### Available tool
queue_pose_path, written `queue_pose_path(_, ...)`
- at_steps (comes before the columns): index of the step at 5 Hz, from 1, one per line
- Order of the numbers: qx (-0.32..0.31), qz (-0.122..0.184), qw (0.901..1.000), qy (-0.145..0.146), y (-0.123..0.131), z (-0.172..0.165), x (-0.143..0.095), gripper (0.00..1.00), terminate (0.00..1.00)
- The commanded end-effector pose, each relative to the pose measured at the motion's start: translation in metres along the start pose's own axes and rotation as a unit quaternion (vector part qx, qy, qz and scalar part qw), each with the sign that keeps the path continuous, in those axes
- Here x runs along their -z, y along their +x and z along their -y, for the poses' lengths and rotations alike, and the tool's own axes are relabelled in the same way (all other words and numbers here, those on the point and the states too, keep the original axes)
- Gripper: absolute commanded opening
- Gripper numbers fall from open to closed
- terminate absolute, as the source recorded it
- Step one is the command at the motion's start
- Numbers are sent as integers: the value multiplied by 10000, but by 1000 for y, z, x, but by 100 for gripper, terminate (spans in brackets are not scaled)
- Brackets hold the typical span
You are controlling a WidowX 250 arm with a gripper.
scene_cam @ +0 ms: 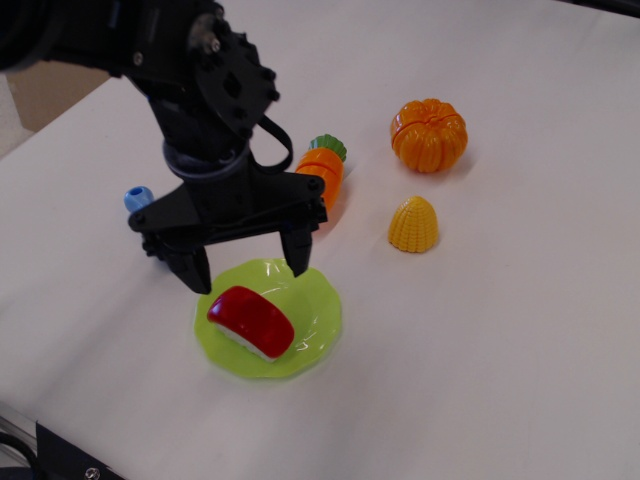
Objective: Take sushi off plate
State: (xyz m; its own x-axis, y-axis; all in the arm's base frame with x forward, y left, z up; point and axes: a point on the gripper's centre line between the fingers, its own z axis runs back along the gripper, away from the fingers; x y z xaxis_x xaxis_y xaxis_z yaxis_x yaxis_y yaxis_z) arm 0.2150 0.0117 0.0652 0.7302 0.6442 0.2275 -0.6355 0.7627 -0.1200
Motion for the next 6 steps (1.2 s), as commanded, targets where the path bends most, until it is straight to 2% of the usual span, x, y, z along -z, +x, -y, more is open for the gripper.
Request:
queue_pose_path(1, -1509, 202, 9883, -17, -16, 0, 19, 100, 0)
queue_pose_path(3, -2097, 217, 9775, -76, -15, -1, 33, 100, 0)
queue_pose_path(4, -2125, 83, 9771, -109, -16, -2, 40, 100, 0)
queue_pose_path(5, -2051, -73, 9787, -40, -15, -3, 40, 0, 0)
queue_pose_path(6, -2032, -185, 9790, -35, -15, -8, 44, 0, 0)
